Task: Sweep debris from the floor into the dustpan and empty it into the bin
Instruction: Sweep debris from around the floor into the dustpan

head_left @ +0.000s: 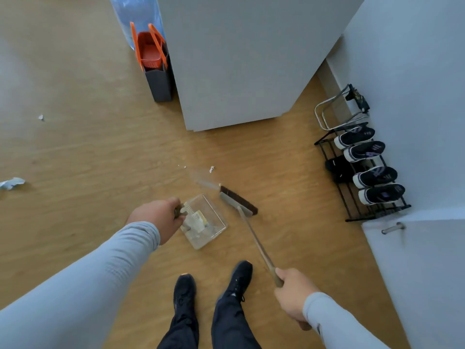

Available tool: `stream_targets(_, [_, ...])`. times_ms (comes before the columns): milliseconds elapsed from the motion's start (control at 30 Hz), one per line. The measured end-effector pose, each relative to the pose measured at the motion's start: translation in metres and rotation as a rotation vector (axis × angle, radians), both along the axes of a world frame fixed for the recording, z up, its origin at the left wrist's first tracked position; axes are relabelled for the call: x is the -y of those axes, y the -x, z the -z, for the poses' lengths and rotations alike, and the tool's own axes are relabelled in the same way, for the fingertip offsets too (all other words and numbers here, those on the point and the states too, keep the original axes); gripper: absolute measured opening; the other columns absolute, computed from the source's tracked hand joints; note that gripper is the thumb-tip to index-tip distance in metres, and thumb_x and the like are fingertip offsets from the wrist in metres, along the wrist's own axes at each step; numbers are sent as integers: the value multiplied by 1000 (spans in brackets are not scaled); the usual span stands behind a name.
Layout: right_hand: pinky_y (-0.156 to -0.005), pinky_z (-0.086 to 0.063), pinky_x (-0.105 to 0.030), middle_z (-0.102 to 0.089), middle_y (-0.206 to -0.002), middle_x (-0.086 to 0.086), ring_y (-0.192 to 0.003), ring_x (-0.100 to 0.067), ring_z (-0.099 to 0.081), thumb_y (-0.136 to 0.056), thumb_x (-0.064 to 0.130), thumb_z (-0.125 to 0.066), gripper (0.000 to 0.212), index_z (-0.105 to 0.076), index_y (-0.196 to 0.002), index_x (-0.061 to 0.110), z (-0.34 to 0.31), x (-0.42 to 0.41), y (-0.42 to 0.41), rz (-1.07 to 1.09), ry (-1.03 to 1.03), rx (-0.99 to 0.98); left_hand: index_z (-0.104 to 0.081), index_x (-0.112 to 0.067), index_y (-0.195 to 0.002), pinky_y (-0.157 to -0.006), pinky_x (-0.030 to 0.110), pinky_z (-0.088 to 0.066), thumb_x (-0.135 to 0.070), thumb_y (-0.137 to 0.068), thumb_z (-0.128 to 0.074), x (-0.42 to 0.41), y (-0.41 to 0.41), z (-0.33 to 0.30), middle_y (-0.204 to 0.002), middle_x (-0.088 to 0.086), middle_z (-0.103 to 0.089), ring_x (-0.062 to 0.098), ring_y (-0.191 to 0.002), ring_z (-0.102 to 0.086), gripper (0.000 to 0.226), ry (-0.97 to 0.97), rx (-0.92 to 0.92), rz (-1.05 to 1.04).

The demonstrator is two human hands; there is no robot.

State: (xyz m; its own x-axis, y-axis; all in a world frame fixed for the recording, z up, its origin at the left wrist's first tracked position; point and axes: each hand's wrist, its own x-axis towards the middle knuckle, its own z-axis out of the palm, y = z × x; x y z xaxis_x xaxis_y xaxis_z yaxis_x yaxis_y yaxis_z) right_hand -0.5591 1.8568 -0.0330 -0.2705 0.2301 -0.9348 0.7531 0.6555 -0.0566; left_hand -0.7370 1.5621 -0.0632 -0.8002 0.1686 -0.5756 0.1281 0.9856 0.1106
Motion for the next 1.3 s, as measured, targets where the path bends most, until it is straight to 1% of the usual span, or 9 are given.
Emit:
stream_targets(67, [-53,-50,-22,-65,-110,8,-63,-12,-62,-94,26,-53,64,-36,-154,36,-23,-14,0,-19,104,38,-54,-33,-111,-64,31,-54,-51,-96,-48,0,1,-1,-90,-10,-65,17,-76,-63,24,8,-5,1])
stream_targets(200, [-36,-38,-24,-62,-67,-10,-39,-15,-45,-94,16,-62,60,-45,-150,28,-74,-83,19,170,222,23,-53,-34,-108,-57,28,-47,-51,-96,-47,1,1,-2,-85,-12,-62,16,-73,-61,22,18,-5,-11])
stream_targets(400, [-41,-42,-27,-59,-55,-3,-38,-17,-46,-96,18,-60,59,-42,-151,30,-94,-111,40,117,108,-71,-53,-35,-110,-59,28,-46,-52,-95,-47,-2,-2,-1,-85,-14,-59,16,-73,-60,23,30,-8,-25])
stream_targets(533, [-57,-50,-24,-70,-102,1,-63,-17,-62,-96,25,-52,58,-40,-153,31,-44,-66,62,-76,-72,-189,-54,-35,-111,-52,26,-38,-52,-95,-47,-5,0,-2,-80,-17,-53,13,-70,-56,24,34,-14,-28])
stream_targets(633, [-62,-51,-23,-60,-129,0,-85,-19,-63,-96,21,-48,60,-37,-154,31,-17,-27,70,-190,-78,-146,-53,-35,-112,-49,25,-36,-52,-96,-47,-2,-1,0,-78,-16,-53,12,-66,-54,24,45,-17,-26])
stream_targets(800, [-52,-46,-21,-56,-109,10,-74,-10,-60,-97,21,-50,62,-34,-154,36,-36,-17,66,-334,60,38,-53,-35,-113,-62,30,-52,-51,-95,-48,2,-4,-3,-89,-12,-63,16,-75,-62,25,30,18,-39])
stream_targets(900, [-43,-43,-24,-64,-82,-2,-48,-13,-52,-95,21,-57,63,-37,-155,31,-63,-46,77,-239,145,95,-53,-35,-111,-54,27,-46,-50,-95,-48,0,-8,-6,-87,-11,-64,16,-71,-61,22,20,6,-33])
stream_targets(1000, [-43,-44,-29,-58,-61,-5,-42,-15,-46,-95,18,-60,62,-41,-152,29,-90,-70,76,-176,132,88,-53,-33,-111,-54,27,-45,-50,-96,-47,2,-15,-7,-85,-11,-63,16,-70,-60,23,13,2,-30])
stream_targets(1300, [-40,-38,-24,-57,-59,-12,-41,-18,-43,-96,15,-62,56,-45,-148,27,-130,-73,59,97,49,-93,-55,-36,-114,-65,29,-51,-50,-96,-46,55,-36,-27,-97,-14,-67,16,-84,-66,25,-66,28,-91])
